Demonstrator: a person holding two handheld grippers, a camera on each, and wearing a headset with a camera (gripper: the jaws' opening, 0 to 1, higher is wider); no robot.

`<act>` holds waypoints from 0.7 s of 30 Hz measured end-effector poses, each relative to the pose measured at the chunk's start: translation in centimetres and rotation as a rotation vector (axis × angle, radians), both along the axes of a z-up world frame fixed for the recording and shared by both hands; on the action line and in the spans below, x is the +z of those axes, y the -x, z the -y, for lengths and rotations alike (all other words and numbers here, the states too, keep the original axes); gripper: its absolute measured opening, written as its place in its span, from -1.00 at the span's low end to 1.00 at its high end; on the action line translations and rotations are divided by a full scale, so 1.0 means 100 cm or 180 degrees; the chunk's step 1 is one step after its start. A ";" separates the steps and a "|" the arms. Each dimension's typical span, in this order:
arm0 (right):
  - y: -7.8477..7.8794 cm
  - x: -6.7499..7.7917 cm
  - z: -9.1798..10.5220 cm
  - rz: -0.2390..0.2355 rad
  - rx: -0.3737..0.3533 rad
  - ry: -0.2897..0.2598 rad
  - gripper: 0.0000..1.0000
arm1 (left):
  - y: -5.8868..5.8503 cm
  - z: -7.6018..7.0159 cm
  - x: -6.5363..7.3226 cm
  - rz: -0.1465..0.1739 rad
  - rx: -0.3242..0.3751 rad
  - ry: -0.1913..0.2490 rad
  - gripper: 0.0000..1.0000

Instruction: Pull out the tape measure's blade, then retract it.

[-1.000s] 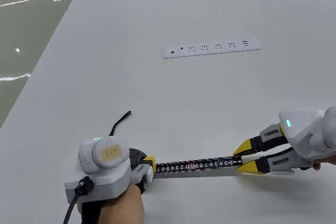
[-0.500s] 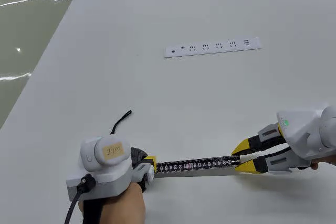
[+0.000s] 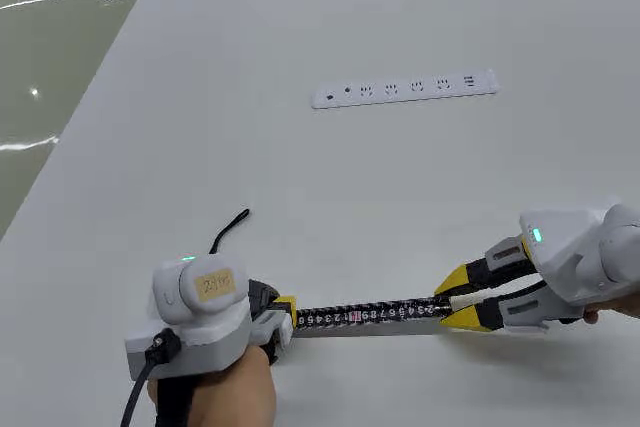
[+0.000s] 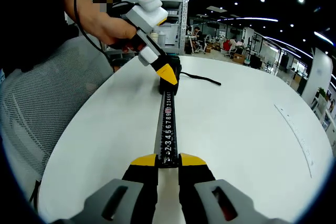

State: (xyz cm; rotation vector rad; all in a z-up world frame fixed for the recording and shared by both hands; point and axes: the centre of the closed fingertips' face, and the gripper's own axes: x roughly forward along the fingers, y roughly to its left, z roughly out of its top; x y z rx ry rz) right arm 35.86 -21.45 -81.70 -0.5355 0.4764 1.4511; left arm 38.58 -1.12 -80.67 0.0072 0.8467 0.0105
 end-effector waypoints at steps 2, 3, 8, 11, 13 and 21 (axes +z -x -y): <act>0.000 0.000 0.000 0.0000 -0.0001 0.0001 -0.73 | 0.000 0.000 0.000 -0.0001 -0.0002 0.0002 0.17; 0.000 0.000 0.000 -0.0002 -0.0002 0.0000 -0.73 | 0.000 0.000 0.000 -0.0001 -0.0005 0.0003 0.17; 0.000 -0.001 -0.001 -0.0002 0.0005 0.0000 -0.73 | 0.000 0.000 0.000 0.0004 -0.0015 0.0004 0.17; 0.000 -0.001 -0.002 -0.0003 0.0008 -0.0003 -0.73 | 0.000 0.000 0.000 0.0002 -0.0016 0.0004 0.17; 0.000 -0.001 -0.003 -0.0003 0.0009 -0.0004 -0.73 | 0.000 0.000 0.000 0.0001 -0.0020 0.0006 0.17; 0.000 -0.002 -0.004 -0.0007 0.0011 -0.0007 -0.73 | 0.000 0.000 0.000 -0.0003 -0.0025 0.0006 0.17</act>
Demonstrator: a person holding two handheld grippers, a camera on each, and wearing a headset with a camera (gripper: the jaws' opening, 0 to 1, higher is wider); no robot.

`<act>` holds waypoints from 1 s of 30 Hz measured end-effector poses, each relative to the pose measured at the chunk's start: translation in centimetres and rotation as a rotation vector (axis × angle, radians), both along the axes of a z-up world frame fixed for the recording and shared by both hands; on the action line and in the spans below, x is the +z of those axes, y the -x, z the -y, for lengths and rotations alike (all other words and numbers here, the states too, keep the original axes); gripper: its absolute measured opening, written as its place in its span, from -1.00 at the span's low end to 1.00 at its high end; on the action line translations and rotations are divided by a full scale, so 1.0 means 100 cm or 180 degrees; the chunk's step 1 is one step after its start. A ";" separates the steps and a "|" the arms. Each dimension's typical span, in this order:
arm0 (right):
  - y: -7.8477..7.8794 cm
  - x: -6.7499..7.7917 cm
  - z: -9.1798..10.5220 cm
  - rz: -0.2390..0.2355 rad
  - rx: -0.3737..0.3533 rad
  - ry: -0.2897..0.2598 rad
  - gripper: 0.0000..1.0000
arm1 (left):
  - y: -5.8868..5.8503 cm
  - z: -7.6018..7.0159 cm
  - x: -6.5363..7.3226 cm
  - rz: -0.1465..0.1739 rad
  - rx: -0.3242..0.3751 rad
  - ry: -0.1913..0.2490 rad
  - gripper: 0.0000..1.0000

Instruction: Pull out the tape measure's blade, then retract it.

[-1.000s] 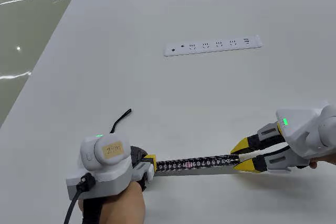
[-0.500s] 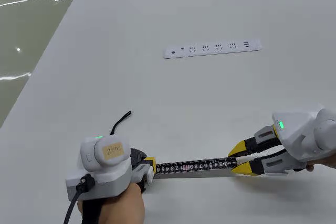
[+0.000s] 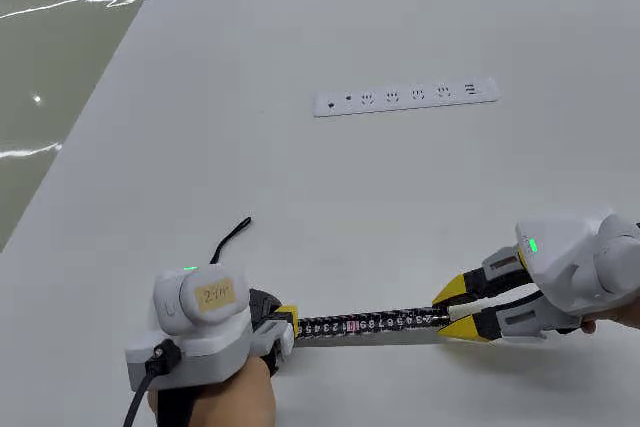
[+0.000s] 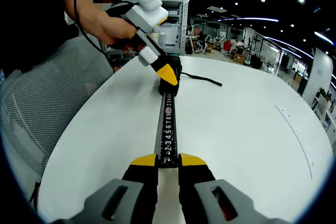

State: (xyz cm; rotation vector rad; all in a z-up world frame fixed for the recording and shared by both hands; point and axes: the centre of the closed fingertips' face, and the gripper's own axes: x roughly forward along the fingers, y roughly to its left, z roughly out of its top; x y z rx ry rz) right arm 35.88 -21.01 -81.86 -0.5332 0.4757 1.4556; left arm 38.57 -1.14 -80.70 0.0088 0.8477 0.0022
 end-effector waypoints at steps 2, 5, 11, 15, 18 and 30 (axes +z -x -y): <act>0.000 0.000 -0.001 -0.0005 0.0000 0.0000 -0.73 | 0.000 0.000 0.000 0.0004 0.0000 0.0000 0.17; 0.000 -0.001 -0.001 -0.0016 -0.0007 -0.0006 -0.73 | 0.000 0.000 0.000 -0.0003 -0.0002 0.0003 0.17; 0.000 -0.001 -0.004 -0.0024 0.0005 -0.0004 -0.73 | 0.000 0.000 0.000 0.0004 -0.0011 0.0001 0.17; 0.000 -0.001 -0.005 -0.0025 0.0014 -0.0003 -0.73 | 0.000 0.000 0.000 0.0005 -0.0010 0.0003 0.17; 0.000 -0.002 -0.006 -0.0027 0.0017 -0.0004 -0.73 | 0.000 0.000 0.000 0.0006 -0.0013 0.0001 0.17; 0.000 -0.002 -0.007 -0.0026 0.0032 -0.0001 -0.73 | 0.000 0.001 -0.001 0.0006 -0.0020 0.0001 0.17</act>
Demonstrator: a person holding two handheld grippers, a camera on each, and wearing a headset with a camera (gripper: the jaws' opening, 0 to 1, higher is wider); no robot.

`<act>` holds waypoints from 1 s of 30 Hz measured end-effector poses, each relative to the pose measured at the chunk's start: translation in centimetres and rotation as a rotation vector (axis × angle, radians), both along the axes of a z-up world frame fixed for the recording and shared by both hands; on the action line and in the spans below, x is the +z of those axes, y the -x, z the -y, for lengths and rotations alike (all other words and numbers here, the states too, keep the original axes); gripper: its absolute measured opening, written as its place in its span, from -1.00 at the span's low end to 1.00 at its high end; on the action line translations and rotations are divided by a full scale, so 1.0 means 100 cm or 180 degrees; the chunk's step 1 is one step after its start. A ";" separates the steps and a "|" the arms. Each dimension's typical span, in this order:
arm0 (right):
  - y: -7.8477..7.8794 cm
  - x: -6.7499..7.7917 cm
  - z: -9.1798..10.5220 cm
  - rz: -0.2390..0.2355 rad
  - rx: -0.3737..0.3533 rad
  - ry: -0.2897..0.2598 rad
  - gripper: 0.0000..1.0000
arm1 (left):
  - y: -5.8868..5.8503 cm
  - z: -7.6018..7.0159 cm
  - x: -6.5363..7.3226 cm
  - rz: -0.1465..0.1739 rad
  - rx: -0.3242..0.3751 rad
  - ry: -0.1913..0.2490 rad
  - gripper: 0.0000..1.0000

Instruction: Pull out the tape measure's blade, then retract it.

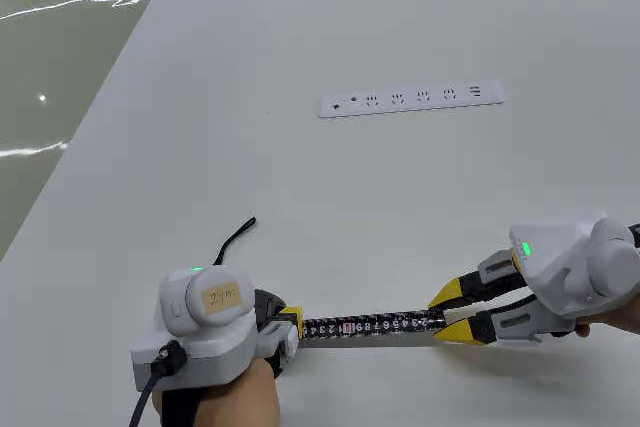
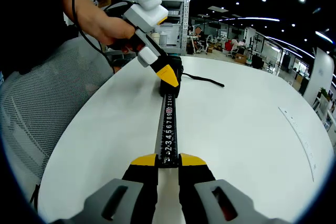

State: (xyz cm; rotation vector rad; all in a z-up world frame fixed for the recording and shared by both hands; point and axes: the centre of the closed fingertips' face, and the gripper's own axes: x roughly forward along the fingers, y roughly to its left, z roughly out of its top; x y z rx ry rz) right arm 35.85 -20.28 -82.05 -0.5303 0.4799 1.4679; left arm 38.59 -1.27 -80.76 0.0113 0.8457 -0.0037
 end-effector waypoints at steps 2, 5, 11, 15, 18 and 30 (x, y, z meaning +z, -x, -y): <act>0.000 0.000 -0.001 0.0000 0.0003 0.0001 -0.73 | 0.000 0.000 0.000 -0.0004 -0.0002 0.0001 0.17; 0.000 0.000 -0.001 0.0002 0.0006 0.0002 -0.73 | 0.000 0.000 0.000 0.0002 -0.0001 -0.0007 0.17; 0.000 0.000 -0.003 0.0000 0.0006 -0.0002 -0.73 | 0.000 0.000 0.000 -0.0003 -0.0003 -0.0013 0.17; -0.001 0.000 -0.005 0.0000 0.0011 -0.0005 -0.73 | 0.000 -0.001 0.000 -0.0018 -0.0008 -0.0016 0.17; -0.001 0.000 -0.006 0.0000 0.0013 -0.0008 -0.73 | 0.000 -0.001 0.000 -0.0023 -0.0010 -0.0021 0.17; -0.001 -0.002 -0.011 0.0003 0.0022 -0.0014 -0.72 | 0.000 -0.001 -0.001 -0.0022 -0.0017 -0.0030 0.16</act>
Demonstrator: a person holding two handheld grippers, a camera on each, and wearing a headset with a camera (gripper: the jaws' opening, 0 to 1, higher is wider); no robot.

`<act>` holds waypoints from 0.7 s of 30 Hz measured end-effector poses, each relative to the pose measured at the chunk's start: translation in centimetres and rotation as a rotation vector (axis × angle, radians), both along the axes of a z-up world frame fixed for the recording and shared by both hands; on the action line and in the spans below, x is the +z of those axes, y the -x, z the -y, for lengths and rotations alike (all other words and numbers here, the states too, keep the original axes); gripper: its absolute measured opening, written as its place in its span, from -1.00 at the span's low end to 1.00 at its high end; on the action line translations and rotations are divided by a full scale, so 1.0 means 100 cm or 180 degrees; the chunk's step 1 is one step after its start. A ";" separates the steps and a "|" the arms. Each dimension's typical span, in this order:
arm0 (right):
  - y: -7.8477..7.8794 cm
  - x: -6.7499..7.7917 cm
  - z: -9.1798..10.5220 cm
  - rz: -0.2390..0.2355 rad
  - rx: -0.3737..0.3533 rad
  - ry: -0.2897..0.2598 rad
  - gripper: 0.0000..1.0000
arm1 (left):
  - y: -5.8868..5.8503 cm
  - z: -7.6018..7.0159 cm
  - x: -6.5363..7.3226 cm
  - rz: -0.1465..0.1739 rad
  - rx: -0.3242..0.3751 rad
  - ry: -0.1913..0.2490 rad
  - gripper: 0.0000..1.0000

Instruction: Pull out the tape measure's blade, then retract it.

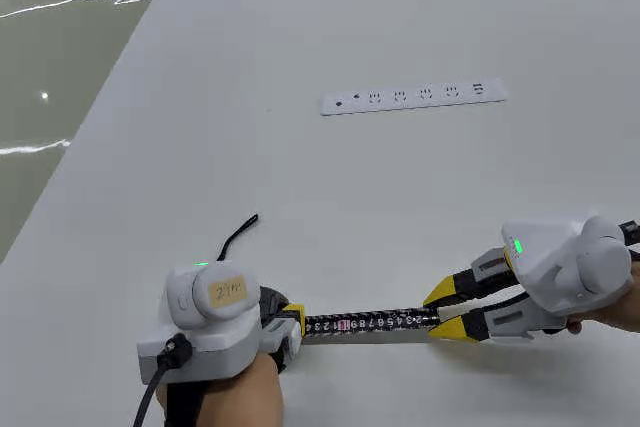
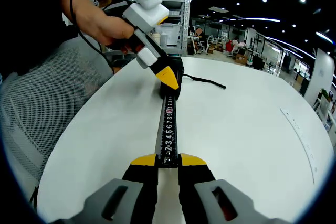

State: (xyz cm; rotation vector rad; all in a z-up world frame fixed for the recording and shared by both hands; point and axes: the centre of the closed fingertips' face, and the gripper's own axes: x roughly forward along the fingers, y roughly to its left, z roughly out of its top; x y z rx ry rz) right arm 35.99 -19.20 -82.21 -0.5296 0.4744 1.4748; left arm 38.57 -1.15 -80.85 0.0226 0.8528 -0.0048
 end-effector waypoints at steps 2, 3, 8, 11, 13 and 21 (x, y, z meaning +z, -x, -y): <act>0.000 0.000 -0.002 -0.0001 0.0007 -0.0001 -0.72 | 0.000 0.000 0.000 0.0003 -0.0003 0.0005 0.16; 0.000 0.000 -0.002 0.0002 0.0010 0.0002 -0.72 | 0.000 0.000 0.000 0.0008 -0.0007 0.0008 0.16; 0.001 0.000 -0.004 -0.0001 0.0015 0.0000 -0.72 | 0.001 0.000 0.000 0.0035 -0.0009 0.0017 0.16; 0.001 0.000 -0.004 -0.0001 0.0014 -0.0002 -0.72 | 0.001 0.001 0.001 0.0037 -0.0009 0.0018 0.16; 0.001 0.000 -0.004 -0.0003 0.0014 -0.0006 -0.72 | 0.001 0.001 0.001 0.0039 -0.0009 0.0019 0.16; 0.001 0.000 -0.007 -0.0001 0.0027 -0.0003 -0.72 | 0.000 0.002 0.001 0.0036 -0.0009 0.0028 0.16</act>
